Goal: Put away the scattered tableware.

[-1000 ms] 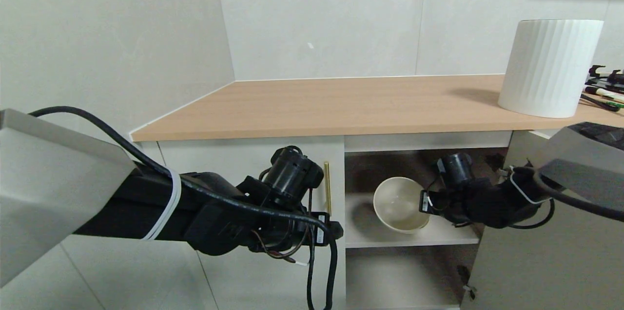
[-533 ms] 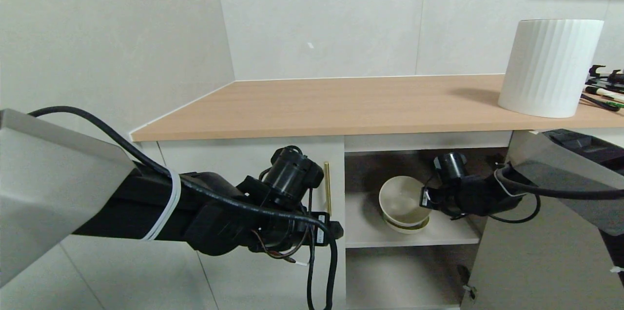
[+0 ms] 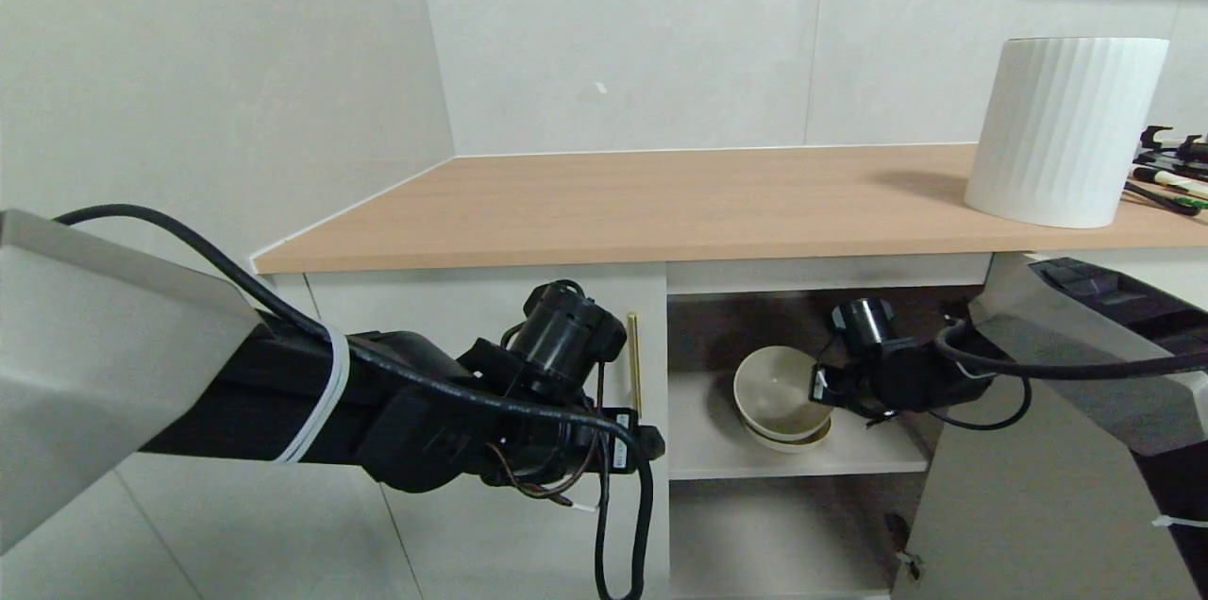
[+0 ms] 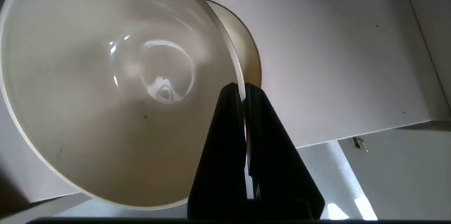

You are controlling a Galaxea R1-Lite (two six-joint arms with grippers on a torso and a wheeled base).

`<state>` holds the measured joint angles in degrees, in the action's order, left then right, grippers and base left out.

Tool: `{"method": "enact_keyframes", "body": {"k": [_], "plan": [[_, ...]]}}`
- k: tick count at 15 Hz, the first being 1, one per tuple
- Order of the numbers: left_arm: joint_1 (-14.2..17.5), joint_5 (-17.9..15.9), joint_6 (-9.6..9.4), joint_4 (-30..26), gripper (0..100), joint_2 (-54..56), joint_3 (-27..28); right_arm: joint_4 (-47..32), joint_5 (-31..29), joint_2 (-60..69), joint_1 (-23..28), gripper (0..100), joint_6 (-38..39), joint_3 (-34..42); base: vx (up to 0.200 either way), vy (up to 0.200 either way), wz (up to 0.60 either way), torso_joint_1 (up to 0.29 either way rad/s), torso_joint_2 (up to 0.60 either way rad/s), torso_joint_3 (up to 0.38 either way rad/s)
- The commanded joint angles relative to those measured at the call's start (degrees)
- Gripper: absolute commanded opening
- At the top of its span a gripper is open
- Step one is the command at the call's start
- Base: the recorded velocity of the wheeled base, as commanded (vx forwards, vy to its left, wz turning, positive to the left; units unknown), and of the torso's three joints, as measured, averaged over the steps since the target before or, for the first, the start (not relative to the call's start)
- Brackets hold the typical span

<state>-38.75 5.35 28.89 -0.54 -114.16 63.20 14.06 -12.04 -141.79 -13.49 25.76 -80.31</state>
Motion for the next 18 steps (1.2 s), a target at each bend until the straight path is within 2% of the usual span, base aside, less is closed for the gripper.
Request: {"method": "enact_keyframes", "body": {"k": [1, 5, 6, 13, 14, 15, 16, 18], "plan": [[-0.01, 0.01, 0.02, 0.01, 100, -0.09, 0.00, 0.01, 0.00, -0.24, -0.04, 0, -0.01, -0.11, 0.000, 0.000, 0.00, 0.000, 0.00, 0.000], [-0.01, 0.01, 0.02, 0.01, 100, -0.01, 0.09, 0.01, 0.00, -0.24, -0.04, 0, -0.01, -0.11, 0.000, 0.000, 0.00, 0.000, 0.00, 0.000], [0.08, 0.01, 0.02, 0.01, 100, 0.17, 0.00, 0.01, 0.00, -0.24, -0.04, 100, -0.01, -0.11, 0.000, 0.000, 0.00, 0.000, 0.00, 0.000], [0.35, 0.10, 0.11, 0.01, 100, 0.61, 0.00, -0.08, 0.00, 0.55, -0.04, 100, 0.43, 0.42, 0.000, 0.000, 0.00, 0.000, 0.00, 0.000], [0.61, 0.01, 1.43, 0.10, 100, 2.54, 0.09, -1.49, 0.09, 2.83, -0.22, 100, 1.40, 1.47, 0.000, 0.000, 0.00, 0.000, 0.00, 0.000], [1.31, 0.01, 2.13, 0.10, 100, 5.09, 0.00, -3.51, 0.44, 5.82, -0.66, 100, 2.19, 3.14, 0.000, 0.000, 0.00, 0.000, 0.00, 0.000], [2.10, 0.01, 2.05, 0.01, 100, 7.38, -0.09, -4.65, 0.62, 8.37, -1.27, 100, 2.89, 4.73, 0.000, 0.000, 0.00, 0.000, 0.00, 0.000], [4.21, -0.25, 1.43, -0.61, 100, 16.43, -1.67, -5.97, 1.94, 19.88, -3.73, 100, 3.25, 14.66, 0.000, 0.000, 0.00, 0.000, 0.00, 0.000]]}}
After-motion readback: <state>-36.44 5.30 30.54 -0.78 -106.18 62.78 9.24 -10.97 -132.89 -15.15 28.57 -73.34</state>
